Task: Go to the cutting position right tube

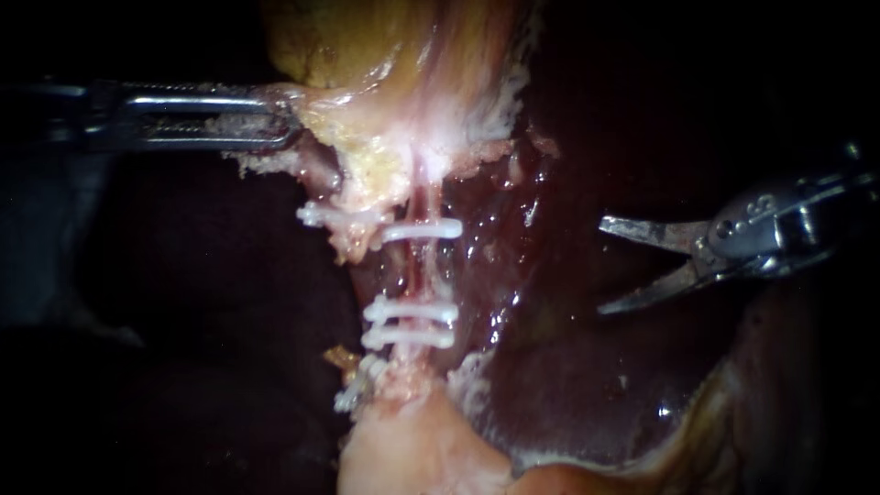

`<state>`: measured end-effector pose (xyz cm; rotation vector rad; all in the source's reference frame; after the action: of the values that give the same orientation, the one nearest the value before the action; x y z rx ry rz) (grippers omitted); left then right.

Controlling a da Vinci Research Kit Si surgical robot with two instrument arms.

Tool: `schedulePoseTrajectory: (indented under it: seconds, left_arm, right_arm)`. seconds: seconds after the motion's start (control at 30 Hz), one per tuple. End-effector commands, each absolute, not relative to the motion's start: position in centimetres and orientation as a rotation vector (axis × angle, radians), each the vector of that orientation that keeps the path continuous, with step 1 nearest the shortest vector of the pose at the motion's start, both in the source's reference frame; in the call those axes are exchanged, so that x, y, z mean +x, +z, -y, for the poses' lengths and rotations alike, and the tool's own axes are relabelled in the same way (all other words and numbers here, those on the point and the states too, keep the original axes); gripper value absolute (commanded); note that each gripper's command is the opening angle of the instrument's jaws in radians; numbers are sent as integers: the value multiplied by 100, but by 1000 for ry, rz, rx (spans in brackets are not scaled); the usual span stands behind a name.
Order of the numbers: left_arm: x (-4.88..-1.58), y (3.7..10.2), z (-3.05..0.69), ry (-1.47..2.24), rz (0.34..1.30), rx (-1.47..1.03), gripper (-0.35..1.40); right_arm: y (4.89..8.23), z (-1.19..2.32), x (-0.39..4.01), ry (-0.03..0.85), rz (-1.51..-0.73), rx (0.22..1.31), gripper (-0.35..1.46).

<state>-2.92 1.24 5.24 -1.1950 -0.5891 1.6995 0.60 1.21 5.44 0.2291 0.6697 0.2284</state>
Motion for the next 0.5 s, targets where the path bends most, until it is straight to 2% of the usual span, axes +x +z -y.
schedulePoseTrajectory:
  seconds: [0.03, 0.3, 0.5]
  left_arm:
    - [-290, 521, -126, 1699, 592, -1195, -35]
    - [-257, 473, -154, 1658, 603, -1194, -35]
    - [-246, 465, -154, 1651, 596, -1196, -35]
  right_arm:
    - [544, -122, 61, 229, -670, 230, 145]
    - [544, -122, 61, 229, -670, 230, 145]
    - [545, -122, 62, 225, -673, 244, 145]
